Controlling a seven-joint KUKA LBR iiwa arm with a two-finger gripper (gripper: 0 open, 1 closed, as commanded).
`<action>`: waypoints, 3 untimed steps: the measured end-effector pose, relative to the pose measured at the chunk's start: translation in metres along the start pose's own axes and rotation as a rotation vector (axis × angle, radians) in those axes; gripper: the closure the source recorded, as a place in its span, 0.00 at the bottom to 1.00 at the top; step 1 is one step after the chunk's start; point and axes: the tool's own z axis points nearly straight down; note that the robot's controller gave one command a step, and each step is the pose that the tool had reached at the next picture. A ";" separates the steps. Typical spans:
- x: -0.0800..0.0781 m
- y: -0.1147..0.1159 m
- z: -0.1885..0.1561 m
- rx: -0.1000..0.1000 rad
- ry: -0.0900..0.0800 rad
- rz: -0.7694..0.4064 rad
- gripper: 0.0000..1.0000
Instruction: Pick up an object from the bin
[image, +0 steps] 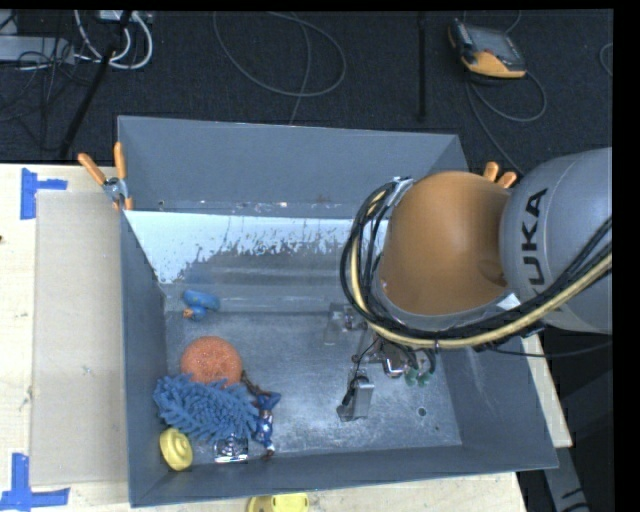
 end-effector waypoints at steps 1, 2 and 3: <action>-0.002 -0.001 -0.004 -0.001 -0.008 0.003 0.00; 0.005 0.035 0.061 0.000 -0.010 -0.162 0.00; -0.001 0.059 0.062 0.001 -0.009 -0.463 0.00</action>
Offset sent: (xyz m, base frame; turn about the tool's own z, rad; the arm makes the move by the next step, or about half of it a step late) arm -0.0159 0.0815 -0.1476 -0.3797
